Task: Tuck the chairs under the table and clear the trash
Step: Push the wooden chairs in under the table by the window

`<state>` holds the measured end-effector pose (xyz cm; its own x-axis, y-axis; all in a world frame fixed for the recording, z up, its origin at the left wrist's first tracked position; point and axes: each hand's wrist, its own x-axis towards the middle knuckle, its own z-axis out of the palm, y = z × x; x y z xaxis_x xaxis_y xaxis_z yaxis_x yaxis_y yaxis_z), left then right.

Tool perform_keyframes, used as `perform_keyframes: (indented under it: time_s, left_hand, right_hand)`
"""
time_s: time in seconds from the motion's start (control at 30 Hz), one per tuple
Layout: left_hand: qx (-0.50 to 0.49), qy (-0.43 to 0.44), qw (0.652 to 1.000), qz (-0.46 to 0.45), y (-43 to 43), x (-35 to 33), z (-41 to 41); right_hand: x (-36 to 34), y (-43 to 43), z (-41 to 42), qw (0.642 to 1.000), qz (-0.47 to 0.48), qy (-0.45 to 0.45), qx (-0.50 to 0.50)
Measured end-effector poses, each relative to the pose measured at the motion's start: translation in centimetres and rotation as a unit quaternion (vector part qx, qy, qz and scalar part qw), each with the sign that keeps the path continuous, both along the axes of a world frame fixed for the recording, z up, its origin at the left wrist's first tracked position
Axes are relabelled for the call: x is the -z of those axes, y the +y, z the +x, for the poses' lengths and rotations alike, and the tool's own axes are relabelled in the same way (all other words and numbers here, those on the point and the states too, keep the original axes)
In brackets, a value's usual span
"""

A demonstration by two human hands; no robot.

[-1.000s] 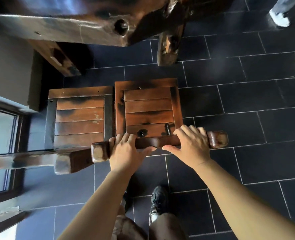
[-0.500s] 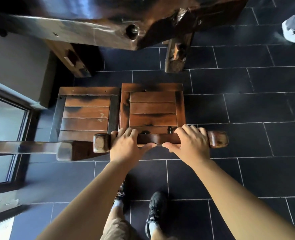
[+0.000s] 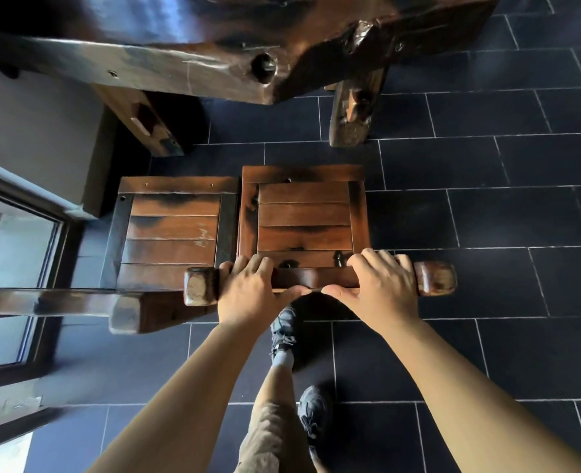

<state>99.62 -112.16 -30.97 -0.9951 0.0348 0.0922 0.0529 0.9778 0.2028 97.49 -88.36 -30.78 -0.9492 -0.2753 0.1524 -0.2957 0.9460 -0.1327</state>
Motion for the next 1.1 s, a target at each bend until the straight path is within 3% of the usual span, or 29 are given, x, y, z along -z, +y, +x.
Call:
perform_keyframes:
  time_s: [0.47, 1.1]
  left_hand:
    - [-0.022, -0.064, 0.998, 0.007, -0.4, -0.6, -8.8]
    - [-0.026, -0.085, 0.996, -0.027, -0.8, -1.0, -21.1]
  right_hand:
    - [-0.1, -0.5, -9.1, 1.000, 0.012, -0.012, -0.007]
    - [0.2, -1.1, -21.5, 1.000, 0.025, -0.001, -0.015]
